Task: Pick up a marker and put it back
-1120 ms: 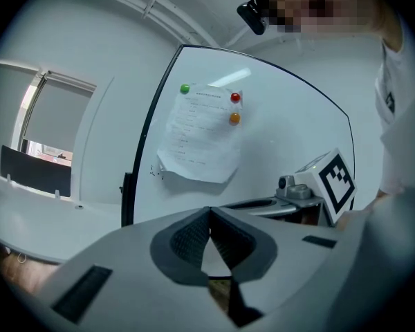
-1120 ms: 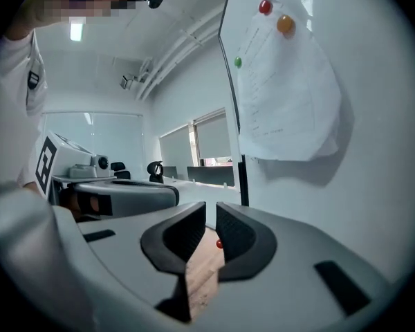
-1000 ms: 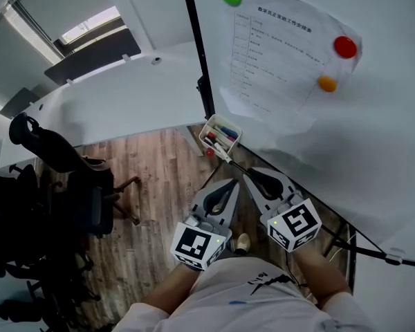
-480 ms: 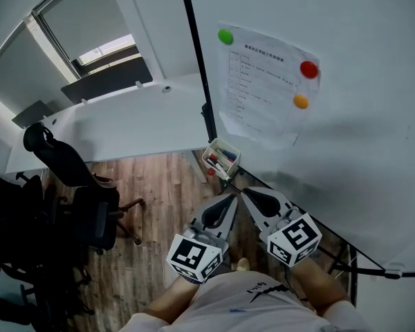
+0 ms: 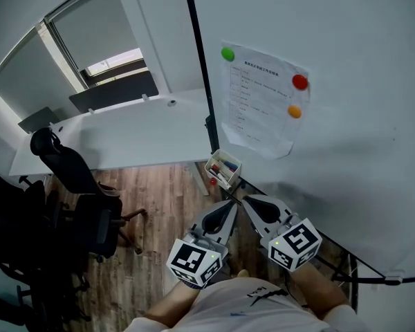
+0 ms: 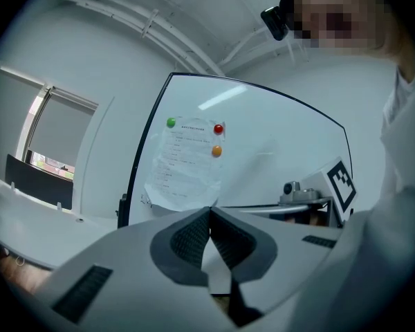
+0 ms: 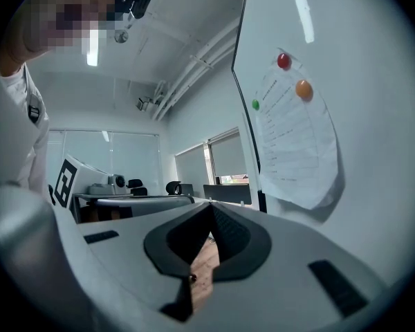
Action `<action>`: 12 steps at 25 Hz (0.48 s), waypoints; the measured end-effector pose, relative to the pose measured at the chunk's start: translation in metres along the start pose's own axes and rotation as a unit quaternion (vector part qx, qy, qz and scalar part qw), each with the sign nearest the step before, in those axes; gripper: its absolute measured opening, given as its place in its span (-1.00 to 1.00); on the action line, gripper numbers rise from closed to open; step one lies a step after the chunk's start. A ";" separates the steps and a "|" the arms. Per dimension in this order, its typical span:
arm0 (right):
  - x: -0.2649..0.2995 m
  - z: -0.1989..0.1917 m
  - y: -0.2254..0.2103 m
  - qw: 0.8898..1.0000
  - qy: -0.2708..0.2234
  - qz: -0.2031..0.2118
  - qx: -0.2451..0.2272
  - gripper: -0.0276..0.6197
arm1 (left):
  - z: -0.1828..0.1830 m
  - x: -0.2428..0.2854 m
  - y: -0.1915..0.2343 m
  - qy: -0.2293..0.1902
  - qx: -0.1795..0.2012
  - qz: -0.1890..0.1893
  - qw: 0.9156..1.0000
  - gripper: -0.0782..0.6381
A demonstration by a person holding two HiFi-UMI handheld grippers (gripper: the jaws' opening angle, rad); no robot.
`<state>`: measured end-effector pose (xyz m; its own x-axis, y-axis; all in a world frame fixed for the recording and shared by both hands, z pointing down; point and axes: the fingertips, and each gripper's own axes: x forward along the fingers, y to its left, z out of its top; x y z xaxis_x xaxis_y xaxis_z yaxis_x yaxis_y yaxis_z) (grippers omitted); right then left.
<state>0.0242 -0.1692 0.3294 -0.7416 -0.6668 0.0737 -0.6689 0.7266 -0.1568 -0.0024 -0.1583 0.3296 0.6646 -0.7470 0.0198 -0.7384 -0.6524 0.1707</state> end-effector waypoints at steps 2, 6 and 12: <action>0.000 0.001 0.001 1.000 -0.001 0.000 0.000 -0.87 | 0.000 -0.002 0.000 0.000 0.000 0.001 1.000 -0.75; 0.000 0.003 0.005 1.000 -0.003 0.001 -0.002 -0.87 | 0.001 -0.005 0.000 -0.001 0.001 0.003 1.000 -0.75; 0.001 0.001 0.008 1.000 -0.002 0.000 -0.001 -0.87 | 0.000 -0.010 0.002 -0.001 0.004 0.004 1.000 -0.75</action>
<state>0.0178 -0.1646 0.3268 -0.7413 -0.6675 0.0702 -0.6691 0.7268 -0.1552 -0.0101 -0.1522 0.3299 0.6580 -0.7528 0.0194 -0.7449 -0.6469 0.1633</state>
